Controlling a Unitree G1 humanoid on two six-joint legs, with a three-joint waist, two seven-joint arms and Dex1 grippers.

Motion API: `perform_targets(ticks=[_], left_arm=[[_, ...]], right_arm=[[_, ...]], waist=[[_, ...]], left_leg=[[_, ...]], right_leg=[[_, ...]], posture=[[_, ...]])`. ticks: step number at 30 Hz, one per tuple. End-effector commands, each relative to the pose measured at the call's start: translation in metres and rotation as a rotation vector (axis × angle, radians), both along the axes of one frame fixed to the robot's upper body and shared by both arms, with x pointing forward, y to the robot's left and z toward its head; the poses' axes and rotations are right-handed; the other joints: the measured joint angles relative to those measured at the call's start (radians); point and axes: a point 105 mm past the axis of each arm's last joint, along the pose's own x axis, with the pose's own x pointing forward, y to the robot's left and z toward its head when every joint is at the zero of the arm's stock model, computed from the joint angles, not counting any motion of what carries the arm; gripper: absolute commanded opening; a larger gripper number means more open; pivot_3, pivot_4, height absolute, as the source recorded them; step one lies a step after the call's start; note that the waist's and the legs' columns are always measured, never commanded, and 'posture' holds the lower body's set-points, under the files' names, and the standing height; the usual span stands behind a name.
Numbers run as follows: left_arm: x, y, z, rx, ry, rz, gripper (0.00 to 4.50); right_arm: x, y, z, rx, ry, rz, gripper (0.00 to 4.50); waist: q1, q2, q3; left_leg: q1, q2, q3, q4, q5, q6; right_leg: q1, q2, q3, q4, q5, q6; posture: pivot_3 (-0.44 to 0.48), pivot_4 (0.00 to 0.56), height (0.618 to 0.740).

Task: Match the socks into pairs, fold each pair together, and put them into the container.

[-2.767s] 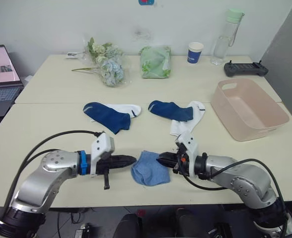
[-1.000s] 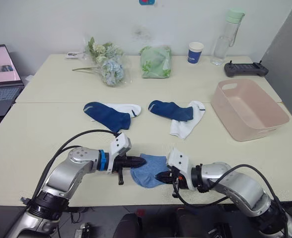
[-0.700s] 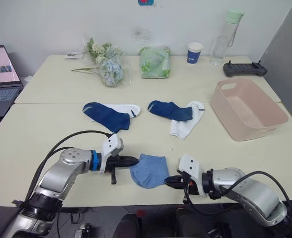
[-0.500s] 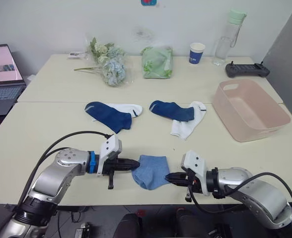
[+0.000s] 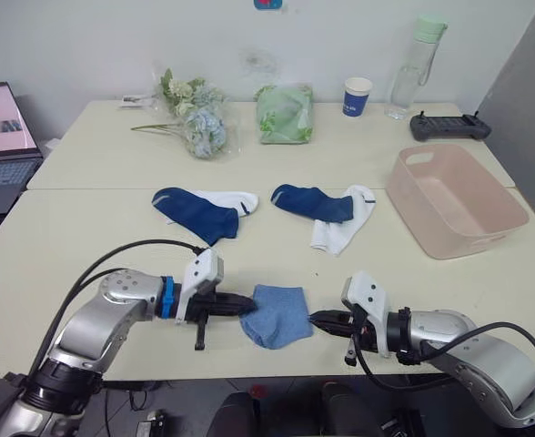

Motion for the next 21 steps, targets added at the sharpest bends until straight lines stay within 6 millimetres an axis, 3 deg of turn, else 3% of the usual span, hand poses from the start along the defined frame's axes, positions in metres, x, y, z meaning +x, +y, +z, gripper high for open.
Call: perform_targets(ticks=[1,9,10,14,21], left_arm=[[0.002,-0.008,-0.001,0.012,-0.046,-0.008,0.00],[-0.001,0.003,-0.023,0.110,-0.050,-0.010,0.00],[0.000,0.005,-0.025,0.120,-0.052,-0.001,0.00],[0.002,0.011,-0.027,0.135,-0.053,0.019,0.00],[0.001,0.019,-0.028,0.150,-0.054,0.032,0.00]], right_arm=[[0.002,0.003,0.013,0.021,-0.060,-0.012,0.02],[0.004,0.001,0.022,0.126,0.125,-0.070,0.02],[0.010,-0.002,0.022,0.140,0.147,-0.099,0.18],[0.018,-0.006,0.016,0.167,0.296,-0.169,1.21],[0.012,0.005,0.005,0.137,0.443,-0.157,3.74]], waist=[[0.000,0.000,0.000],[-0.001,0.000,0.000],[0.000,0.000,0.000],[-0.001,0.000,0.000],[-0.002,0.001,0.000]], left_leg=[[0.000,0.000,0.000,0.000,0.000,0.000],[0.001,0.000,0.000,0.000,0.000,0.000],[0.001,0.000,0.000,0.000,0.000,0.000],[0.001,0.000,0.000,0.000,0.000,0.000],[0.001,0.000,0.000,0.000,0.000,0.000]], right_leg=[[0.000,0.000,0.000,0.000,0.000,0.000],[0.000,0.000,0.000,0.001,0.000,0.000],[0.000,0.000,0.000,0.001,0.000,0.000],[0.000,0.000,0.000,0.002,0.000,0.000],[0.000,0.000,0.000,0.002,0.000,0.000]], posture=[[0.000,0.150,0.740],[0.000,0.150,0.740],[0.000,0.150,0.740],[0.000,0.150,0.740],[0.000,0.150,0.740]])
